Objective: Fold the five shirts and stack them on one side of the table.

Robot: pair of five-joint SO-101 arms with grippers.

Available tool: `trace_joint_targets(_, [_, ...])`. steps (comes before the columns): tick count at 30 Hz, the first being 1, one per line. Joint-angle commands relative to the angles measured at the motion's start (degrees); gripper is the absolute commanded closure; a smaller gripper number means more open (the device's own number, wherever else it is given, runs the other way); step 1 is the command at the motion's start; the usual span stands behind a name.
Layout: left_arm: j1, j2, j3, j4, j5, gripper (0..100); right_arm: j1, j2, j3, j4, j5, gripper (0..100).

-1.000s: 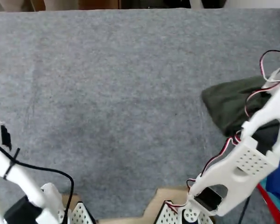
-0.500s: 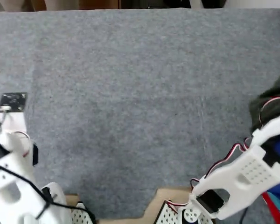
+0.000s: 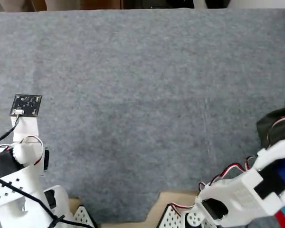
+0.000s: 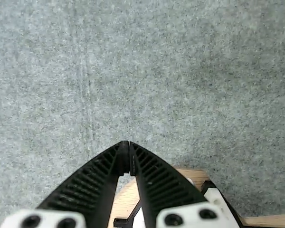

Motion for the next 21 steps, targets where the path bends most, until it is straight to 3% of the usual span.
trace_joint_targets(1, [0.44, -0.48, -0.18, -0.26, 0.26, 98, 3.74, -4.35, 0.13, 0.70, 2.73, 99.1])
trace_joint_targets(8, [0.53, -0.48, -0.18, -0.26, 0.26, 98, 10.42, -4.62, 0.22, 0.70, 5.80, 99.1])
trace_joint_targets(21, [0.53, -0.48, -0.18, -0.26, 0.26, 98, 16.13, -4.70, -5.49, 0.79, 5.98, 99.1])
